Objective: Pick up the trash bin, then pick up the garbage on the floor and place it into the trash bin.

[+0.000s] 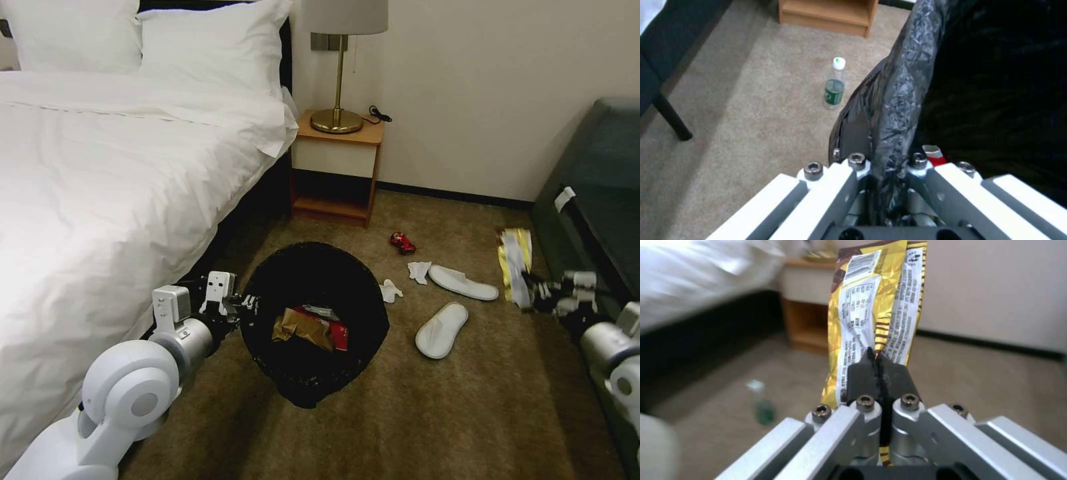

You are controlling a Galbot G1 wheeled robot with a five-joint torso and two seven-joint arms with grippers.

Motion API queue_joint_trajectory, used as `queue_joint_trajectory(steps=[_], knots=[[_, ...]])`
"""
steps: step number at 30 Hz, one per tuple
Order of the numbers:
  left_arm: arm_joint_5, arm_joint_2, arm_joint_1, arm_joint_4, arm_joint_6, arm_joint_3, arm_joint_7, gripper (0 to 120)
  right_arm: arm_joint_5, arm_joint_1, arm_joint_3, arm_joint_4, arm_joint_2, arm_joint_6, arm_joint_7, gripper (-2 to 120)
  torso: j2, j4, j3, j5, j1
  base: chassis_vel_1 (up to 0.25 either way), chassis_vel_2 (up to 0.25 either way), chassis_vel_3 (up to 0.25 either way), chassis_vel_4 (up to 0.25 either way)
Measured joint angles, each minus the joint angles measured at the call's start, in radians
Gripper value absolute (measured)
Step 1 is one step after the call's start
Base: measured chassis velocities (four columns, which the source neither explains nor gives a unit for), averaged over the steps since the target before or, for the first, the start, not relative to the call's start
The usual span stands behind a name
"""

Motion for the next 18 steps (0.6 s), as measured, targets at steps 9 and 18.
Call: queue_joint_trajectory(steps=[9,18], knots=[[0.000,-0.012,-0.015,0.015,0.000,0.009,0.001,1,0.091,0.141,-0.190,0.170,-0.013,-0.060,0.043,0,0.000,0.0001,0.000,0.0003,0.000,0.000,0.000,0.000,0.000],[-0.003,-0.026,-0.032,0.030,0.000,0.029,0.000,1,0.098,0.220,-0.378,0.222,0.001,-0.085,0.047,0,0.000,-0.0001,0.000,0.0001,0.000,0.000,0.000,0.000,0.000]])
